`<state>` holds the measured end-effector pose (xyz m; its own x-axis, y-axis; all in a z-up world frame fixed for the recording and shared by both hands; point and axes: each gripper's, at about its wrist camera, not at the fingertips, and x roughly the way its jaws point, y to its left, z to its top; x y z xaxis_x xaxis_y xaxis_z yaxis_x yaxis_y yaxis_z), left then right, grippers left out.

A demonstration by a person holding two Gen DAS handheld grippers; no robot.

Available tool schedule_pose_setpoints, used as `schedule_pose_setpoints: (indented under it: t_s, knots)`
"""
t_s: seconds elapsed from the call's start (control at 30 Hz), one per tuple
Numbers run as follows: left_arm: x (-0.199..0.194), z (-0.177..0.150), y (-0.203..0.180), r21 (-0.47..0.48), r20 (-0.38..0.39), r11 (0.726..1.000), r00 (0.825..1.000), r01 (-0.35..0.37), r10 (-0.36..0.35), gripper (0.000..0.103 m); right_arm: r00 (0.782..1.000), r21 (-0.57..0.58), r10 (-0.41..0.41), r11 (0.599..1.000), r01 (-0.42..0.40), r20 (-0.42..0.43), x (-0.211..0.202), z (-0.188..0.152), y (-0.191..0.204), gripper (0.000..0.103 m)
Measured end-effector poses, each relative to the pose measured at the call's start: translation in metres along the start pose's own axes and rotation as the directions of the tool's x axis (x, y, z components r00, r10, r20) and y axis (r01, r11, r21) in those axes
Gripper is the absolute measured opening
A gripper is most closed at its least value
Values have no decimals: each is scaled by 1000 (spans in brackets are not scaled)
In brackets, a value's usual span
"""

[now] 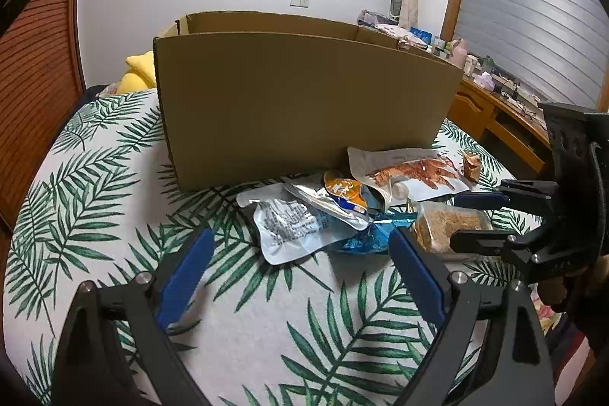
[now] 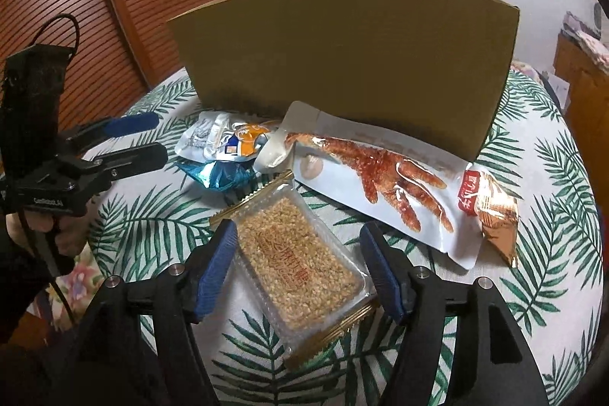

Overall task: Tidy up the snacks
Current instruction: 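Move both tools back to the snack pile, right tool toward rice-crisp tray, then grasp the clear rice-crisp tray with right tool while left tool grasps blue candy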

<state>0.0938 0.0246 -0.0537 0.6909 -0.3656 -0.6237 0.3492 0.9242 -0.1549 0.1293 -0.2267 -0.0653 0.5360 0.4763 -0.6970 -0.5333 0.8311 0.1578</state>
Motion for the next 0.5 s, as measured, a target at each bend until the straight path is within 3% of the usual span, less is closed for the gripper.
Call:
schedule_pose_setpoints:
  t_s: [0.3,0.5]
  knots:
    - [3,-2,-6,-2,-15,1000,999,-30,30,94,1000,-29,-19,999,19,8,-7,-10,8,74]
    - [-3,-4,-11,-2,16,1000,999,-28,28,103,999,-54,-43,998,43,-6,-3,-14,13,74]
